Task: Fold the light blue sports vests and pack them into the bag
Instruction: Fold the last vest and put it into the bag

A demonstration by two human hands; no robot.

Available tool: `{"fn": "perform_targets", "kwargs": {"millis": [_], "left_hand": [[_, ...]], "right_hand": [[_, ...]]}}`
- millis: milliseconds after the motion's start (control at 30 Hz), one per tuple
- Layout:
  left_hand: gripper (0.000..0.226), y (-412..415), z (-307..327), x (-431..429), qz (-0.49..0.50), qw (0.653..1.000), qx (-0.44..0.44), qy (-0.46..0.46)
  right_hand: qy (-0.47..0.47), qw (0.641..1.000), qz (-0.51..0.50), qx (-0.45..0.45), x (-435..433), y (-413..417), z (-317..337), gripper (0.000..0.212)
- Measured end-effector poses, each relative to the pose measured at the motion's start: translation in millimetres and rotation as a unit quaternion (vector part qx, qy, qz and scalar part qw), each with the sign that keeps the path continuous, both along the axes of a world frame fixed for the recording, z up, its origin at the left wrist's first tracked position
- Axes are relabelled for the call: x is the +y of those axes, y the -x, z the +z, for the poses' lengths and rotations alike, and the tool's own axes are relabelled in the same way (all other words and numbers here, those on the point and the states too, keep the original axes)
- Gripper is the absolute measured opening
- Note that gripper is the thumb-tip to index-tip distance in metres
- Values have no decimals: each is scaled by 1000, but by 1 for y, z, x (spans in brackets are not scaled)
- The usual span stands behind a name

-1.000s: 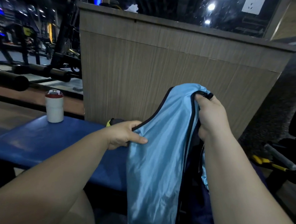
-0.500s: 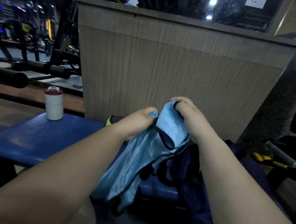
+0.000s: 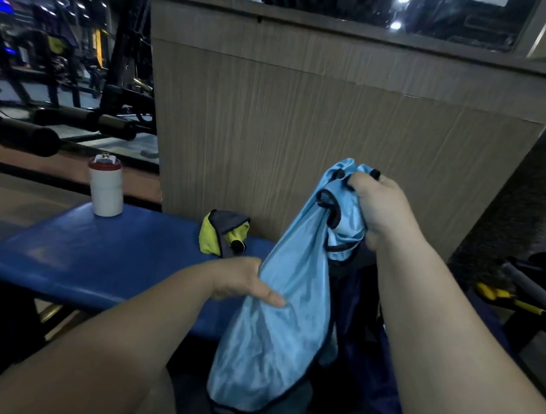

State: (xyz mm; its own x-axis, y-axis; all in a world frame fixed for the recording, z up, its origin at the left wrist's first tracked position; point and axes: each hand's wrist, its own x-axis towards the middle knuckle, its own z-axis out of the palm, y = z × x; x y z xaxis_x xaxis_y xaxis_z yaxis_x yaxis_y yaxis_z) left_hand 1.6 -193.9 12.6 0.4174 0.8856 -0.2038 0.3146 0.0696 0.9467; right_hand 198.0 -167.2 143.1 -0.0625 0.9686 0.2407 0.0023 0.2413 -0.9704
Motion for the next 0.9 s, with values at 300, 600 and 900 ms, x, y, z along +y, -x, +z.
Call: {"fn": "perform_targets", "kwargs": {"millis": [300, 600, 900], "left_hand": [[64, 114, -20, -1, 96, 986, -2, 135], [53, 196, 11, 50, 299, 715, 623, -109], [57, 87, -101, 57, 142, 846, 483, -174]], "right_hand": [[73, 980, -99, 159, 34, -13, -12, 8], [267, 956, -122, 23, 82, 8, -140, 28], [166, 941, -261, -134, 92, 1, -185, 34]]}}
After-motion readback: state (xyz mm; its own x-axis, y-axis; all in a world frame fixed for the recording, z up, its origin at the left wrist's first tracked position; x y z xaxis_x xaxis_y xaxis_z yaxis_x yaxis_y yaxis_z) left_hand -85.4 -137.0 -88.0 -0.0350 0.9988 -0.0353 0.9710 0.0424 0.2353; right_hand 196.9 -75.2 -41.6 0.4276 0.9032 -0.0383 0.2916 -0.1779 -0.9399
